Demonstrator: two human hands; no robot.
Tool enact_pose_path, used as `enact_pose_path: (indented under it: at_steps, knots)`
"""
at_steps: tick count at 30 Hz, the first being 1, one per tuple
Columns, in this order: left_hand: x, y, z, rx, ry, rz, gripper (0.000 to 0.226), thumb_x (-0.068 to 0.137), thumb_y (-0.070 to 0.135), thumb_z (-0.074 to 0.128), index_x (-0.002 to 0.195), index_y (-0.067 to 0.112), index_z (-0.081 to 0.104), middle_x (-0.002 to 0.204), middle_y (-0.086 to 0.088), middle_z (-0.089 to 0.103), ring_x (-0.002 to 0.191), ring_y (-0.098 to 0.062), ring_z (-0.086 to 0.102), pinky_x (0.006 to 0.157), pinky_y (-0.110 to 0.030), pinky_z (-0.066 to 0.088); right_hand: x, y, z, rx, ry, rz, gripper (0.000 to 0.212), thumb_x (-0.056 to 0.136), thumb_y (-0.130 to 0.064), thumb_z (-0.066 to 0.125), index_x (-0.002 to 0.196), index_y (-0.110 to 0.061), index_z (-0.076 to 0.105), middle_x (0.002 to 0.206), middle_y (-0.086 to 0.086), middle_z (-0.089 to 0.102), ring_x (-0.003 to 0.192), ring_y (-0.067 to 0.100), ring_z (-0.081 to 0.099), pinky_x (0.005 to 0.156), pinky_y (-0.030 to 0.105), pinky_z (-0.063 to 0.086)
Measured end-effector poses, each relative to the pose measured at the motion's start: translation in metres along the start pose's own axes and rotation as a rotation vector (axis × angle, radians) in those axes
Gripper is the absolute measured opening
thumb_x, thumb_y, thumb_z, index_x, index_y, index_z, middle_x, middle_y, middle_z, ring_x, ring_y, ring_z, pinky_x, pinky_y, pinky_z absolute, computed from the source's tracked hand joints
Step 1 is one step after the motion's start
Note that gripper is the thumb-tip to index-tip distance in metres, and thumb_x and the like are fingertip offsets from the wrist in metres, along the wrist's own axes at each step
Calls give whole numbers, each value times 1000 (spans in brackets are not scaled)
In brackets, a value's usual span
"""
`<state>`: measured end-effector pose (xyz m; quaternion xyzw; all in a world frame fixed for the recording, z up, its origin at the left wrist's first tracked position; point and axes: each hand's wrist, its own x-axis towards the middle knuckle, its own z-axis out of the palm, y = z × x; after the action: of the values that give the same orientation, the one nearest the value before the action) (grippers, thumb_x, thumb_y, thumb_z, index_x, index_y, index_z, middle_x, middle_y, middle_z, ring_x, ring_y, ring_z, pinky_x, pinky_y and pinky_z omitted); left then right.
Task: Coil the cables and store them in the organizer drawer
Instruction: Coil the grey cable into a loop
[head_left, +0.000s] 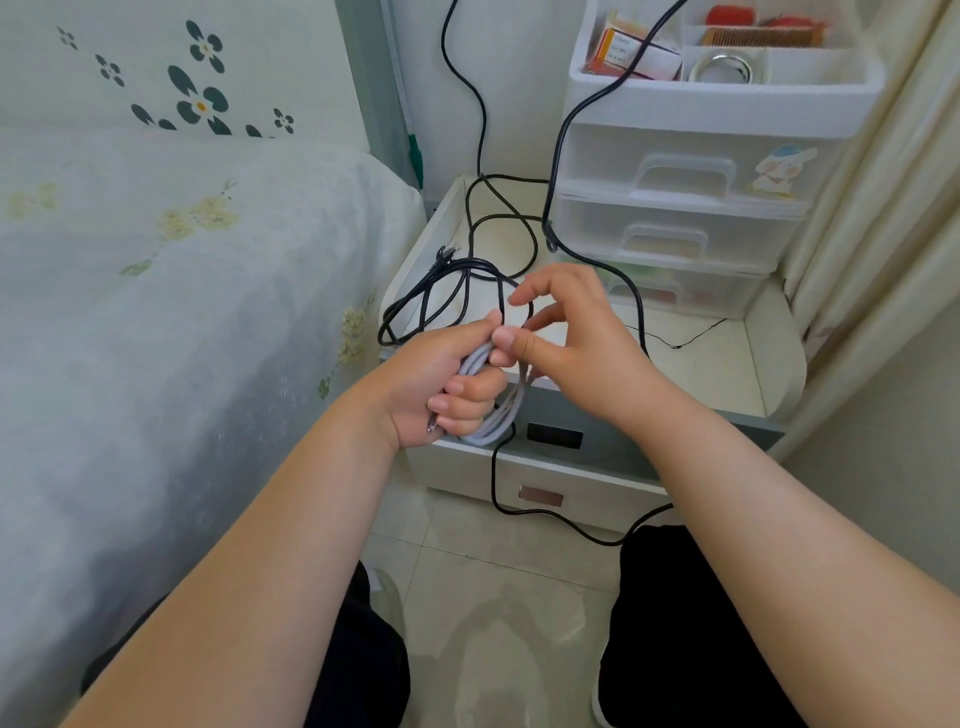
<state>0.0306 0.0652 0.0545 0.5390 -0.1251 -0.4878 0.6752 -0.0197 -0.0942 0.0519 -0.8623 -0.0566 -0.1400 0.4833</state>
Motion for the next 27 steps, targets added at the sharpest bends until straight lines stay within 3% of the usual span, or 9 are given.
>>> enact_pose_path:
  at_steps: [2,4,6,9,12,16,19,23,27]
  knots:
    - [-2,0,1,-75,-70,5,47,92,55,33,65,18,45,36,9,28,24,-2,22,33,-16,10,2,4,-3,-27,-32,44,17,95,-35,51,102,-21,58,109,0,56,95,17,58,85,32,49]
    - [-2,0,5,-91,-73,23,50,88,61,32,64,19,43,36,9,27,24,-2,21,34,-17,9,3,8,-2,-2,-138,125,39,99,-40,37,98,-11,62,91,8,65,83,19,59,81,36,47]
    - [0,-2,9,-53,20,49,53,89,64,32,62,19,41,37,8,25,26,-4,18,35,-18,10,2,8,-1,15,-179,155,46,99,-43,35,93,-7,63,72,6,62,67,14,57,71,34,46]
    - [9,-6,18,92,276,135,57,92,65,28,60,19,39,41,5,23,31,-9,18,38,-21,24,2,12,2,35,-75,185,30,97,-36,47,94,-9,59,64,-1,52,55,12,54,59,31,52]
    - [21,-7,26,130,395,206,55,98,57,26,70,14,47,45,4,27,35,-10,24,40,-24,36,2,15,4,95,71,250,25,96,-32,50,95,-8,58,67,-4,45,59,9,48,55,31,58]
    - [27,-3,26,123,334,208,45,102,44,30,86,10,54,52,4,32,40,-9,29,45,-25,39,4,20,-1,131,102,282,24,97,-31,49,94,-9,58,67,-2,44,60,10,48,55,31,58]
    - [33,-5,32,185,364,205,39,104,39,30,80,13,48,50,6,32,38,-8,26,43,-24,35,5,24,-21,152,89,320,42,98,-45,37,91,-12,63,68,0,56,60,14,57,63,32,55]
    - [42,-8,39,255,445,217,39,104,38,28,75,16,42,49,7,32,37,-8,25,40,-22,31,16,75,-70,-71,395,565,42,96,-50,36,80,-18,58,72,0,58,74,23,64,77,43,56]
    - [46,-6,38,251,463,243,39,104,38,27,74,17,41,48,8,32,37,-8,25,40,-22,32,14,134,-95,-442,259,925,52,91,-41,51,125,-2,48,119,13,57,99,31,63,87,42,52]
